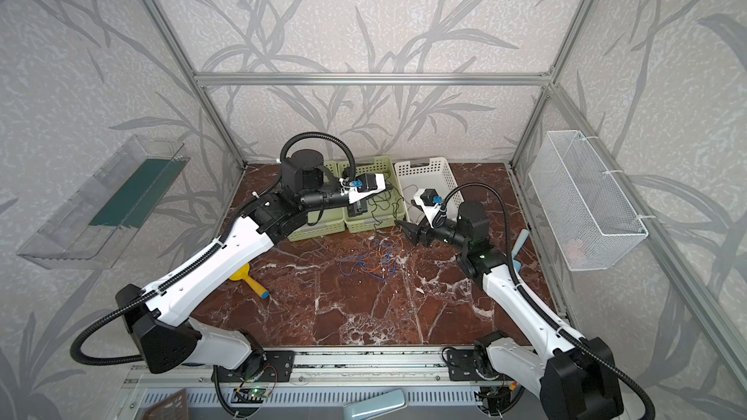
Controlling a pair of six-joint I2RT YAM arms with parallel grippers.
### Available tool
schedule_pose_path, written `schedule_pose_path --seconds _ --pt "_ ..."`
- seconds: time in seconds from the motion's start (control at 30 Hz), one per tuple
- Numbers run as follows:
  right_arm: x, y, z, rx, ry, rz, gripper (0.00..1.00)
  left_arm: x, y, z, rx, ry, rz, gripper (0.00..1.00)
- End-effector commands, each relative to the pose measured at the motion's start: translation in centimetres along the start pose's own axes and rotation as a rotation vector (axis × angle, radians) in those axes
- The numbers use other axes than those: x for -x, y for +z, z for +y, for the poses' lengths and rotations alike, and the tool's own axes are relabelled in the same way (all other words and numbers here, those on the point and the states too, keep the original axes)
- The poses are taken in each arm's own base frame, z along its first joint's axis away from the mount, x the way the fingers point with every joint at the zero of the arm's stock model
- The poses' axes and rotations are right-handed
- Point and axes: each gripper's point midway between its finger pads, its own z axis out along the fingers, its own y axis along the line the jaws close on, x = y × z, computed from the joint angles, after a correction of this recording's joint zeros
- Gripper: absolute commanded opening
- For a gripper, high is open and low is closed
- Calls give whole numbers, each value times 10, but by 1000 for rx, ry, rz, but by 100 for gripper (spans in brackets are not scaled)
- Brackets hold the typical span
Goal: Untangle and sort cables by color
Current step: Straighten the cable.
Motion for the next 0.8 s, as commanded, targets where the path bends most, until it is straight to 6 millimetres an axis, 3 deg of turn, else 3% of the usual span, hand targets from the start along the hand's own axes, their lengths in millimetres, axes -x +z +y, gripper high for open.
schedule_pose_path --seconds 0.0,0.1,0.27,0.43,0.77 --pt "-1 -12 7 1 16 -15 81 4 -2 -1 -13 37 -19 0" --pt "-1 -23 4 -35 33 -42 82 3 -2 -4 -22 33 -22 0" --pt "21 -30 -2 -59 66 -122 81 1 -2 -9 -42 28 -27 0" --pt "34 -23 -11 -64 120 -145 80 -3 -1 -15 -61 18 -27 0" --pt "34 -9 -5 13 168 -147 78 -2 4 -25 -77 8 -38 0"
